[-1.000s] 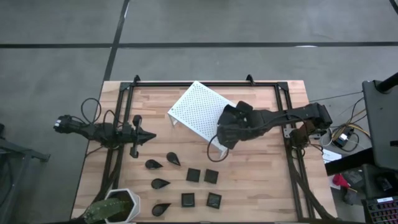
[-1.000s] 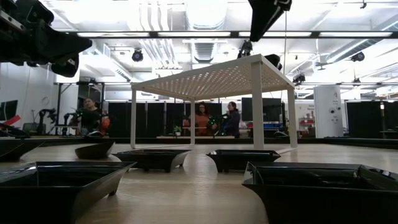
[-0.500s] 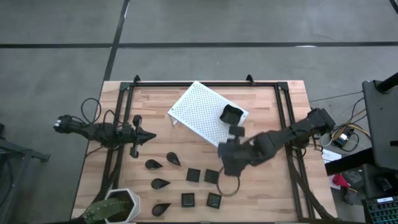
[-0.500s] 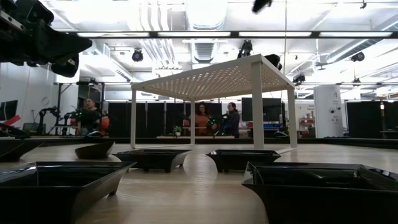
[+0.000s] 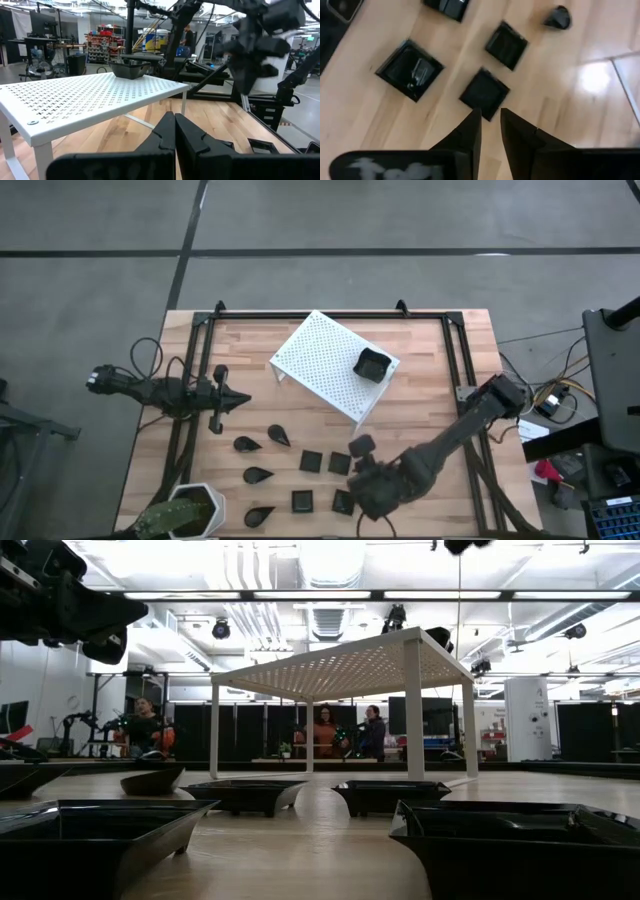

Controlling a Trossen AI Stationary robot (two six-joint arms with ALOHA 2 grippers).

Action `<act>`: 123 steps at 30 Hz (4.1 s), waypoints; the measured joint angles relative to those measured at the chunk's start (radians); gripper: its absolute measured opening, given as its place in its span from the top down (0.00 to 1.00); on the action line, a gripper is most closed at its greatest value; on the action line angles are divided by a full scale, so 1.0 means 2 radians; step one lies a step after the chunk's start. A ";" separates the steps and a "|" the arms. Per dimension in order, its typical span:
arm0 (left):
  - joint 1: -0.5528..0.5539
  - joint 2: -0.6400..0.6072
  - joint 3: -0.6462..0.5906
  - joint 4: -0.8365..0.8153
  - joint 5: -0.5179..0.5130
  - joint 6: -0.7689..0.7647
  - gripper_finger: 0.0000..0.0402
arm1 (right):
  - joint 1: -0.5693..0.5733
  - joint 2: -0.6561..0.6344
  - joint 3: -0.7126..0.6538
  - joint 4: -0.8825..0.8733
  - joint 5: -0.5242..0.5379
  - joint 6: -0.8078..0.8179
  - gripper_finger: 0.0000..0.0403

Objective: Pick & Place Mini shaped plates
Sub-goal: Put the square plate on the shelf

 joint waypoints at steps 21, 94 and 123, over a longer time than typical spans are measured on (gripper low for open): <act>0.000 0.000 0.000 0.000 0.000 0.000 1.00 | 0.003 0.115 0.000 -0.003 0.045 -0.080 0.82; 0.000 0.000 0.000 0.000 0.000 0.000 1.00 | -0.006 0.124 -0.088 0.126 0.085 -0.131 0.98; 0.000 0.000 0.000 0.000 0.000 0.000 1.00 | -0.006 0.121 0.138 -0.058 0.149 -0.073 0.98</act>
